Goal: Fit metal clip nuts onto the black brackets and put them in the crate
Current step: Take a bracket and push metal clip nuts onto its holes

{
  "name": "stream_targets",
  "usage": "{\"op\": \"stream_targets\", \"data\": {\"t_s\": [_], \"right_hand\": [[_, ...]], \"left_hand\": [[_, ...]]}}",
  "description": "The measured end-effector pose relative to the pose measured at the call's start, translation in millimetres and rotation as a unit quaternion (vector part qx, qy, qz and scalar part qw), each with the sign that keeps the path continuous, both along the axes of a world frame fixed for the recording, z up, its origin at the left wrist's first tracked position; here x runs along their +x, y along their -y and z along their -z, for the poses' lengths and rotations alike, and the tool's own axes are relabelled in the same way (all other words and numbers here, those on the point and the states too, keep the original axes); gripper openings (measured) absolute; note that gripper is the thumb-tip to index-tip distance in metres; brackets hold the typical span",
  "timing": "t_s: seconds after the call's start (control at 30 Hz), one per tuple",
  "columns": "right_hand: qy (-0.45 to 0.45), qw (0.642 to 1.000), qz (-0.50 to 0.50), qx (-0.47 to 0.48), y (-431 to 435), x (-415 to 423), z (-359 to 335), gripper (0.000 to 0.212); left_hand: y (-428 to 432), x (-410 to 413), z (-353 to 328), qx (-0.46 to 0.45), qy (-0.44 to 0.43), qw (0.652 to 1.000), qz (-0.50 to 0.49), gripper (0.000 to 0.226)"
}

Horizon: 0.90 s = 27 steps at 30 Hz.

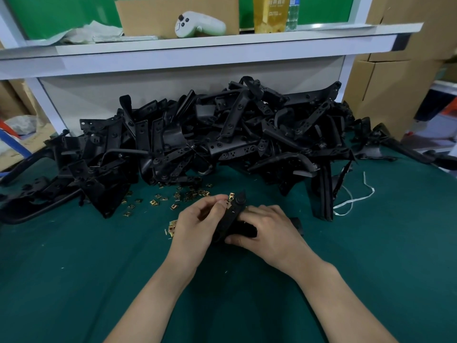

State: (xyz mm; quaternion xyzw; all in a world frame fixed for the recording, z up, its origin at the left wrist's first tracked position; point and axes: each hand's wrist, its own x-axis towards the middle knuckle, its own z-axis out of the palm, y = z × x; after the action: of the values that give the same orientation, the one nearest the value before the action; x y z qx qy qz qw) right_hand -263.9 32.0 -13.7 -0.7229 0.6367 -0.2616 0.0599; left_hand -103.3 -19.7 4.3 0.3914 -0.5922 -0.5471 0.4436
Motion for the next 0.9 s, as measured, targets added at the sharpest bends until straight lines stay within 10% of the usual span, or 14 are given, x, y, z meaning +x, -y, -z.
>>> {"op": "stream_targets", "data": {"t_s": [0.9], "right_hand": [[0.01, 1.0, -0.004, -0.02, 0, 1, 3, 0.064]], "left_hand": [[-14, -6, 3, -0.083, 0.084, 0.993, -0.001, 0.023]]}}
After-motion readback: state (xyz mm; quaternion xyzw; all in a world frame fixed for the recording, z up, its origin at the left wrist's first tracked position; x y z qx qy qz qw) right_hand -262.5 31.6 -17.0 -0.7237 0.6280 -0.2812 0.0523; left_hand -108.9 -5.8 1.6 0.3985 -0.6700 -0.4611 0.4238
